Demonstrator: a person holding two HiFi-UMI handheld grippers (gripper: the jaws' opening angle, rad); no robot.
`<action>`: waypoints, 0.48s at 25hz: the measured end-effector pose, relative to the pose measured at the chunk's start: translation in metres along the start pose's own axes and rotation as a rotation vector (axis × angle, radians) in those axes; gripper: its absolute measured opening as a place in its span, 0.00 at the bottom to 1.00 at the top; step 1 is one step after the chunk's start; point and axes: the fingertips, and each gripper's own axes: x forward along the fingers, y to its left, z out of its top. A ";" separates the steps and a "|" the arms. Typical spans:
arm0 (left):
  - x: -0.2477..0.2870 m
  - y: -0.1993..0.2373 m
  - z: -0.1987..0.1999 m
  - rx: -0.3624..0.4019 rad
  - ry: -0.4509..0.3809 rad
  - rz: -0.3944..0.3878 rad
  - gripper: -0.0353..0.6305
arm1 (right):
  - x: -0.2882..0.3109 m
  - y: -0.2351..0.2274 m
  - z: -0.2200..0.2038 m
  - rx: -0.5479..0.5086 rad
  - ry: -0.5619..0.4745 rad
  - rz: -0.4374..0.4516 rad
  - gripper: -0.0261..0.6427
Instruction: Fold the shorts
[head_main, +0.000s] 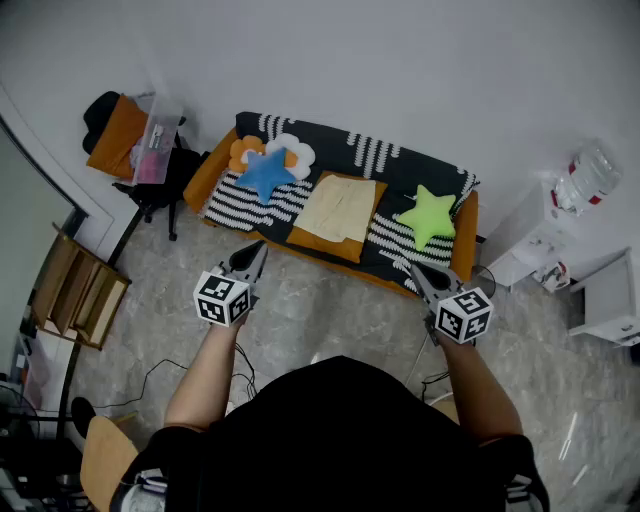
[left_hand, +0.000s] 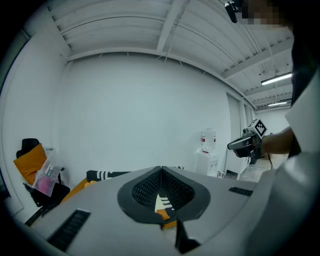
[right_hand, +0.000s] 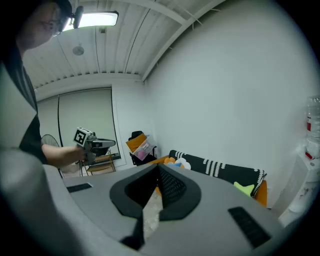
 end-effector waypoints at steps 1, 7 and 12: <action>0.004 -0.003 0.001 0.002 0.000 0.002 0.09 | -0.001 -0.006 0.001 0.000 -0.004 -0.003 0.05; 0.019 -0.022 0.003 0.002 -0.005 0.013 0.09 | -0.007 -0.032 0.005 0.011 -0.023 -0.011 0.05; 0.032 -0.040 0.006 -0.006 -0.006 -0.001 0.09 | -0.009 -0.044 0.009 0.009 -0.046 0.012 0.06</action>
